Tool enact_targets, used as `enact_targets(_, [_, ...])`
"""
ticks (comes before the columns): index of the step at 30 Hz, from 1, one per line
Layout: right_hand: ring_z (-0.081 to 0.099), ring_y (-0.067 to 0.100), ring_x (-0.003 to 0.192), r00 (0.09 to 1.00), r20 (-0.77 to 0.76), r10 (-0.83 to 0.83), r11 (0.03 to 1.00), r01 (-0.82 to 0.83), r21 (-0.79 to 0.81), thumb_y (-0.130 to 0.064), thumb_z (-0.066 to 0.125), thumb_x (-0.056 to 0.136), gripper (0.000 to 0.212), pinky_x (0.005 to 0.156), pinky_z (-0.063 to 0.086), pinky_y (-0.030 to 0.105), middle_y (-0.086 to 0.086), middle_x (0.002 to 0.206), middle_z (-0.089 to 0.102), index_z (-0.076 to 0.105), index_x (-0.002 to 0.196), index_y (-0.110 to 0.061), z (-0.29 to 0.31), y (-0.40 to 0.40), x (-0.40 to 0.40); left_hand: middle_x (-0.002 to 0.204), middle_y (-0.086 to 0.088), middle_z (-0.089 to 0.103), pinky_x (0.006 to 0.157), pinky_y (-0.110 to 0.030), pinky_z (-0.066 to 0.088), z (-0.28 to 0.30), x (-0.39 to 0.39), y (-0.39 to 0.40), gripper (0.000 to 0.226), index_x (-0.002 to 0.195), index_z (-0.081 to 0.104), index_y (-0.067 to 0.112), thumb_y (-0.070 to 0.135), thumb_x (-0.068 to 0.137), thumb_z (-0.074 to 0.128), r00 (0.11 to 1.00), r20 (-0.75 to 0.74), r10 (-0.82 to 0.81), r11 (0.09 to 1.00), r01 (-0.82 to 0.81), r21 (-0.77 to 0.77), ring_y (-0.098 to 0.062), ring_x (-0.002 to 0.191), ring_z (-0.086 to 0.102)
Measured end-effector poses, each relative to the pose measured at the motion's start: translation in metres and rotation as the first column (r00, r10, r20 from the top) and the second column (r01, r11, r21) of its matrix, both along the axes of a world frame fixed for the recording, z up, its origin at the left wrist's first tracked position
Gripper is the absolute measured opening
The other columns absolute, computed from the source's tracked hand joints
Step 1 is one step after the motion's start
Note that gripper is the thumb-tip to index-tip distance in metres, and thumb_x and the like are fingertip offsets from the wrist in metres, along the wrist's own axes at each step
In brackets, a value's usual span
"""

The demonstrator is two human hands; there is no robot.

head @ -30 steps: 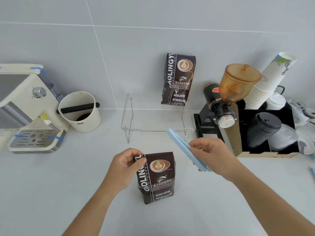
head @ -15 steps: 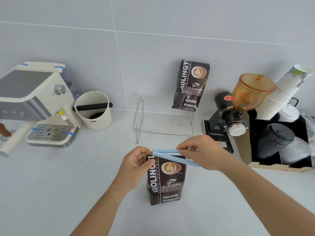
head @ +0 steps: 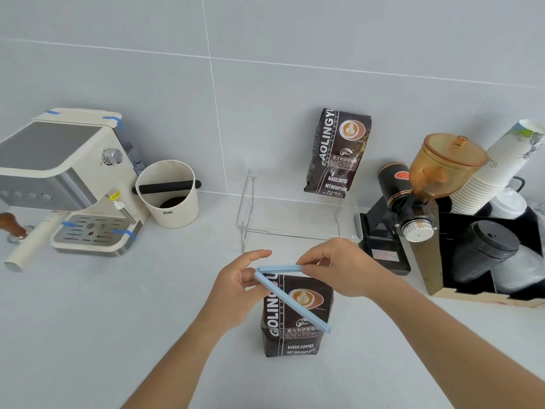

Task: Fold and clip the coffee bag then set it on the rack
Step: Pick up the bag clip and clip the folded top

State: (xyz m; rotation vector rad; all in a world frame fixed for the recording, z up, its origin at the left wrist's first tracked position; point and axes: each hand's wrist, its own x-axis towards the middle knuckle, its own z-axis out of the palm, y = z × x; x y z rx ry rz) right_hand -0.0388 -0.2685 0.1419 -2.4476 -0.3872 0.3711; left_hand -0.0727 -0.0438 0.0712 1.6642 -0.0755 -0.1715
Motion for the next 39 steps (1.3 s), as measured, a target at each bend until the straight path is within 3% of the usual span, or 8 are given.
enact_targets(5, [0.068, 0.009, 0.082, 0.999, -0.046, 0.029, 0.999, -0.03, -0.012, -0.026, 0.065, 0.09, 0.016, 0.068, 0.055, 0.018, -0.016, 0.089, 0.076, 0.079, 0.096, -0.029, 0.001, 0.0, 0.002, 0.097, 0.015, 0.077, 0.082, -0.02, 0.054, -0.001, -0.001, 0.003, 0.059, 0.102, 0.071, 0.047, -0.006, 0.076, 0.073, 0.997, 0.083, -0.008, 0.997, 0.002, 0.071, -0.01, 0.089, 0.073])
enact_targets(11, [0.07, 0.005, 0.079, 0.993, -0.111, 0.048, 0.999, -0.049, -0.007, -0.023, 0.061, 0.092, 0.019, 0.067, 0.057, 0.018, -0.015, 0.085, 0.077, 0.079, 0.096, -0.03, 0.004, -0.004, 0.003, 0.098, 0.019, 0.077, 0.084, -0.021, 0.057, -0.002, -0.004, 0.002, 0.059, 0.096, 0.073, 0.046, -0.01, 0.076, 0.074, 0.996, 0.092, 0.014, 0.999, -0.018, 0.047, -0.01, 0.091, 0.073])
enact_targets(16, [0.071, 0.006, 0.08, 0.991, -0.134, 0.029, 0.999, -0.027, 0.019, -0.023, 0.061, 0.092, 0.018, 0.068, 0.06, 0.021, -0.015, 0.082, 0.076, 0.079, 0.094, -0.028, 0.004, -0.004, 0.002, 0.108, 0.017, 0.074, 0.09, -0.02, 0.054, 0.004, -0.007, 0.006, 0.062, 0.114, 0.064, 0.044, 0.001, 0.073, 0.081, 0.995, 0.047, -0.088, 0.993, 0.084, 0.078, -0.008, 0.099, 0.071])
enact_targets(19, [0.071, 0.004, 0.078, 0.989, -0.144, 0.029, 0.999, -0.025, 0.028, -0.021, 0.062, 0.092, 0.018, 0.067, 0.058, 0.019, -0.018, 0.078, 0.074, 0.079, 0.094, -0.026, 0.003, -0.005, 0.002, 0.12, 0.01, 0.071, 0.097, -0.017, 0.048, 0.006, -0.009, 0.013, 0.078, 0.128, 0.052, 0.046, 0.012, 0.067, 0.087, 0.979, -0.008, -0.204, 0.975, 0.204, 0.088, -0.008, 0.112, 0.066])
enact_targets(23, [0.072, 0.006, 0.08, 0.986, -0.164, 0.015, 0.999, -0.008, 0.041, -0.021, 0.062, 0.092, 0.018, 0.06, 0.055, 0.012, -0.013, 0.083, 0.077, 0.079, 0.093, -0.025, 0.003, -0.004, 0.001, 0.126, 0.007, 0.067, 0.1, -0.016, 0.046, 0.007, -0.01, 0.015, 0.075, 0.127, 0.05, 0.05, 0.012, 0.072, 0.084, 0.975, -0.031, -0.221, 0.973, 0.222, 0.061, -0.007, 0.117, 0.063])
enact_targets(30, [0.069, -0.001, 0.072, 0.985, -0.174, -0.018, 0.997, 0.031, 0.076, -0.023, 0.062, 0.091, 0.018, 0.059, 0.051, 0.013, -0.014, 0.078, 0.077, 0.079, 0.086, -0.026, 0.003, -0.003, -0.004, 0.101, 0.016, 0.076, 0.085, -0.017, 0.053, -0.001, -0.011, 0.007, 0.047, 0.099, 0.07, 0.047, 0.005, 0.079, 0.078, 0.998, 0.044, -0.045, 0.996, 0.041, 0.073, -0.01, 0.095, 0.072])
enact_targets(34, [0.066, 0.009, 0.073, 0.969, -0.236, -0.07, 0.981, 0.11, 0.161, -0.021, 0.059, 0.092, 0.021, 0.07, 0.056, 0.034, -0.004, 0.086, 0.08, 0.08, 0.086, -0.023, 0.003, -0.014, -0.009, 0.097, 0.014, 0.077, 0.079, -0.013, 0.053, 0.002, -0.011, 0.003, 0.042, 0.092, 0.071, 0.047, 0.008, 0.079, 0.079, 0.996, 0.091, -0.019, 0.992, 0.008, 0.126, -0.009, 0.089, 0.073])
enact_targets(39, [0.069, 0.007, 0.088, 0.978, -0.2, -0.054, 0.985, 0.085, 0.15, -0.027, 0.068, 0.087, 0.019, 0.075, 0.056, 0.017, -0.016, 0.093, 0.077, 0.073, 0.092, -0.045, 0.004, -0.041, -0.022, 0.09, 0.025, 0.074, 0.058, -0.004, 0.046, 0.008, -0.011, 0.003, 0.04, 0.081, 0.068, 0.052, 0.014, 0.077, 0.081, 0.989, 0.142, -0.027, 0.973, -0.007, 0.232, 0.003, 0.083, 0.071])
